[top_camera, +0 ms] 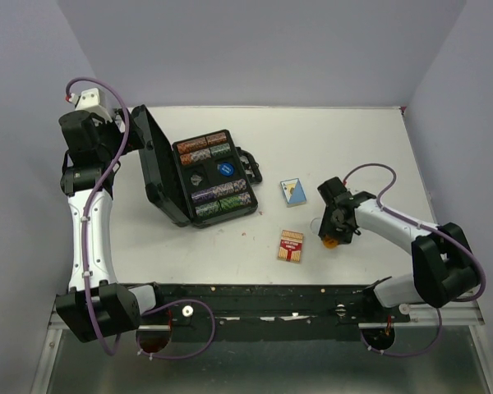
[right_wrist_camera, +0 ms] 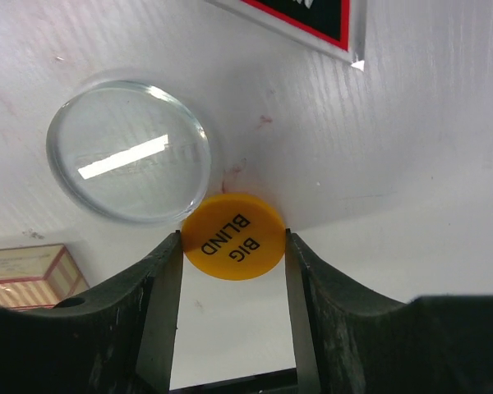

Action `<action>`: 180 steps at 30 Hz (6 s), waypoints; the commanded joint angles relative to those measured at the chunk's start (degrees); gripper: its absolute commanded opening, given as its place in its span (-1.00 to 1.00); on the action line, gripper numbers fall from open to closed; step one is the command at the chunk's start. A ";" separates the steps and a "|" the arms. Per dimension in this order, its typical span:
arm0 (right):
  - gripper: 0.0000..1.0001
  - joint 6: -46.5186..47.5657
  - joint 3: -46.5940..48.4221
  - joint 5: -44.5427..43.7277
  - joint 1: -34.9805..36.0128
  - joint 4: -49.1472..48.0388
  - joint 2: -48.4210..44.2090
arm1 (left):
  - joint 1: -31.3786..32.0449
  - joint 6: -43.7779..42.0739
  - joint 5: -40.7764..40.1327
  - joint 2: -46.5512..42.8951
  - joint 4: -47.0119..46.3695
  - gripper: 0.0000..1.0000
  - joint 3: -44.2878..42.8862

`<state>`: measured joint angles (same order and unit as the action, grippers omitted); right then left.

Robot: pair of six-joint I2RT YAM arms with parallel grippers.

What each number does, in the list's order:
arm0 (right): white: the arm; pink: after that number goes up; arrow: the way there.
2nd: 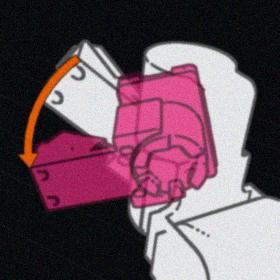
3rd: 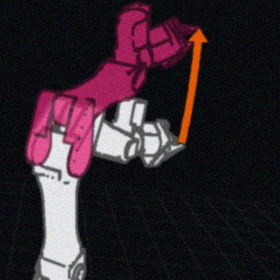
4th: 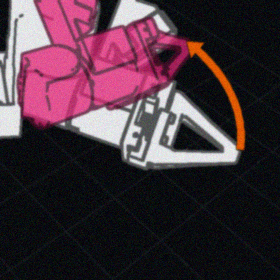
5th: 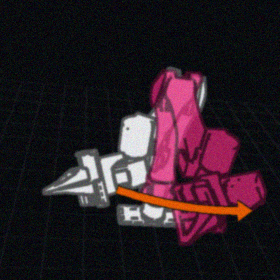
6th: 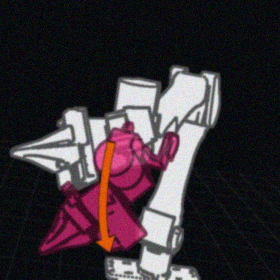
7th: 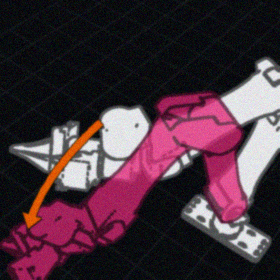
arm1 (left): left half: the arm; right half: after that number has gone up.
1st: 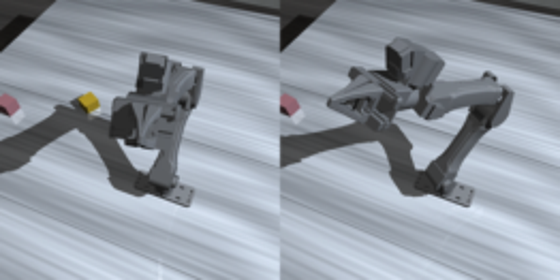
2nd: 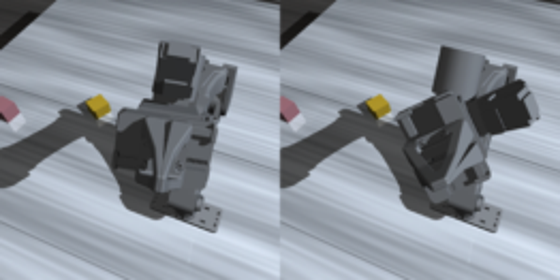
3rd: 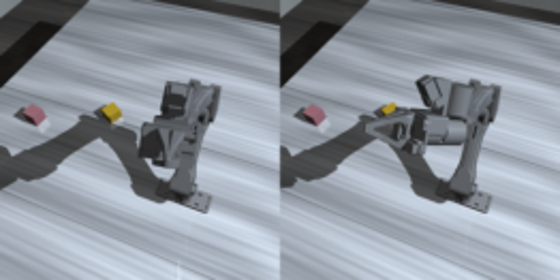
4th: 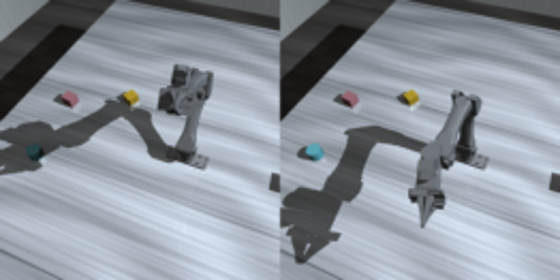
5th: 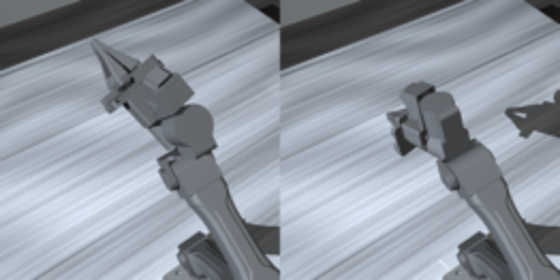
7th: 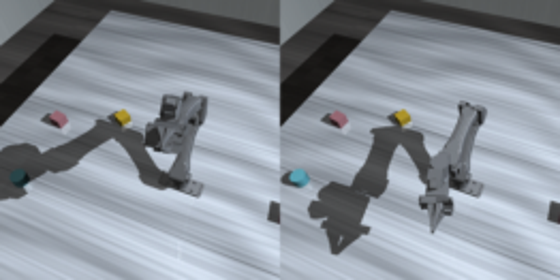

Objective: Pack up texas hold em set

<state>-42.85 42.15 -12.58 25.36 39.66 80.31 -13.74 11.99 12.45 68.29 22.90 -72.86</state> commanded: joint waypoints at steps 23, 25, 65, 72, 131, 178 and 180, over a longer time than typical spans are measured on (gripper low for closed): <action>-0.16 18.14 32.26 6.85 6.18 -8.46 22.85 | 0.29 -0.74 -4.98 -3.52 4.79 0.97 -2.11; -0.16 19.82 38.50 7.48 8.11 -7.50 27.41 | 0.29 -1.09 -5.06 -3.78 5.14 0.97 -2.02; -0.24 19.47 101.37 20.05 23.06 -3.62 70.15 | 4.41 -6.01 -7.08 -7.64 7.51 0.97 1.93; -0.27 18.42 102.95 18.91 23.41 -4.24 72.09 | 5.56 -4.08 -6.56 -9.40 7.69 0.97 4.13; 0.53 24.75 106.56 1.68 24.03 -1.69 75.52 | 8.38 -6.80 -11.30 -12.66 8.92 0.97 6.68; -0.06 32.21 96.89 8.45 23.59 -3.71 71.30 | 8.46 -6.63 -12.01 -12.57 9.62 0.97 7.73; -0.06 32.92 95.84 8.10 23.59 -3.71 71.21 | 8.46 -6.54 -11.92 -12.31 9.45 0.97 7.82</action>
<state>-12.91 141.56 -2.68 49.50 29.26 151.28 -5.50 5.76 1.89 56.10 32.69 -65.71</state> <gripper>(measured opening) 0.471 0.988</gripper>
